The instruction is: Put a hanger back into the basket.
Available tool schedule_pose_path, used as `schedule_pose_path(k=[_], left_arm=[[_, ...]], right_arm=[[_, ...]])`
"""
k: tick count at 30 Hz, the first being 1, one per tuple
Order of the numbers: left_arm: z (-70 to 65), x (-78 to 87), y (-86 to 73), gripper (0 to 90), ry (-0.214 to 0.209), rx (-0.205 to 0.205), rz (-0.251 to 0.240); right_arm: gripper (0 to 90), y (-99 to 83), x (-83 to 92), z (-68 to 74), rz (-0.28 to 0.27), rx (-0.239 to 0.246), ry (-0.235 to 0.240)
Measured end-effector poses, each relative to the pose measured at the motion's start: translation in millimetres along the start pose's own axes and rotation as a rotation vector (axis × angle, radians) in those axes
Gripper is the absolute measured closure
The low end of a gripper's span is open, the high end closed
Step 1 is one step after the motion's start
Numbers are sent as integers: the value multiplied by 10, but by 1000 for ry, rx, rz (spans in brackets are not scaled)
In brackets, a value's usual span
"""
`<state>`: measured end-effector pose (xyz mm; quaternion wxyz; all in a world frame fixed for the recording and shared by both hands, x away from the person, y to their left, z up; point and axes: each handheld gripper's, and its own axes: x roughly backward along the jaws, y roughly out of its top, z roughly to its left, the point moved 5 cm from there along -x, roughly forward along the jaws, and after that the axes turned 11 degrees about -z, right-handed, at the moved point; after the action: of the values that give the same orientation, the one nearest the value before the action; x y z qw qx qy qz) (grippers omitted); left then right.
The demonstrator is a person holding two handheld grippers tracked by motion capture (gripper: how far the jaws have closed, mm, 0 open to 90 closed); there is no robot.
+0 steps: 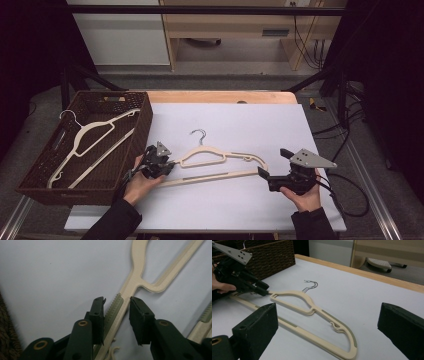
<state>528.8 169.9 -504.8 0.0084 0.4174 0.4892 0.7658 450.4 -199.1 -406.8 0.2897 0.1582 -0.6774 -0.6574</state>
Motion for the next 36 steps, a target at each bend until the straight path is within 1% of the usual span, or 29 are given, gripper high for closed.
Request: schedule_pose_path(k=[6, 7, 8, 9, 10, 11, 13, 14, 15, 16, 17, 19, 20, 21, 22, 23, 24, 25, 26, 28, 30, 32, 33, 35, 36], left_arm=[[-13, 17, 4, 704, 7, -50, 10], [-13, 31, 13, 713, 2, -50, 6], [-20, 48, 27, 738, -18, -27, -2], [-27, 70, 41, 759, -37, -13, -8], [-31, 98, 56, 816, -38, -13, -8], [-44, 99, 60, 898, -54, 3, -5], [-73, 84, 46, 899, -68, -23, 4], [-84, 70, 45, 895, -76, -16, -2], [-89, 58, 49, 850, -83, -11, -6], [-95, 40, 55, 761, -90, 0, -19], [-102, 29, 56, 701, -106, 7, -22], [-112, 4, 49, 670, -115, 14, -27], [-109, -6, 49, 632, -110, 5, -28], [-99, -25, 46, 565, -84, -4, -31], [-89, -25, 46, 535, -84, 6, -34], [-81, -20, 52, 531, -85, 21, -36], [-70, -20, 60, 492, -68, 16, -47], [-60, -24, 65, 471, -62, 13, -55], [-46, -35, 65, 444, -55, 18, -58], [7, -64, 60, 382, -20, 8, -61], [52, -100, 55, 325, 4, 20, -64], [67, -146, 45, 300, 8, 27, -69], [74, -154, 39, 293, -1, 35, -61], [86, -164, 36, 301, -16, 78, -66], [83, -162, 33, 321, -31, 92, -64]], right_arm=[[35, -6, -4, -1, 4, -1, 3], [35, -6, -4, -1, 3, -1, 3], [35, -6, -4, -1, 3, 0, 4], [35, -5, -4, -2, 3, 1, 3], [35, -4, -2, -3, 3, 1, 3], [35, -3, 0, -4, 2, 1, 3], [35, -1, 2, -5, 2, 0, 2], [35, -2, 2, -4, 2, 0, 3], [36, -3, 0, -3, 2, 0, 4], [35, -4, -1, -2, 3, 0, 5], [35, -6, -3, 1, 4, -1, 7], [35, -12, -9, 6, 8, -4, 7], [35, -14, -14, 4, 7, 1, 7], [35, -18, -12, 4, 10, 5, 11], [35, -19, -17, 7, 10, 3, 8], [35, -19, -18, 8, 10, 4, 9], [35, -19, -17, 8, 10, 3, 10], [35, -18, -16, 7, 9, 3, 11], [35, -17, -13, 5, 10, 4, 12], [35, -14, -13, 5, 8, 2, 8], [35, -8, -6, 3, 5, -1, 8], [35, -9, -6, 2, 6, 0, 6], [35, -11, -8, 3, 7, -2, 7], [35, -18, -12, 2, 10, 6, 11], [35, -19, -16, 5, 10, 5, 9]])
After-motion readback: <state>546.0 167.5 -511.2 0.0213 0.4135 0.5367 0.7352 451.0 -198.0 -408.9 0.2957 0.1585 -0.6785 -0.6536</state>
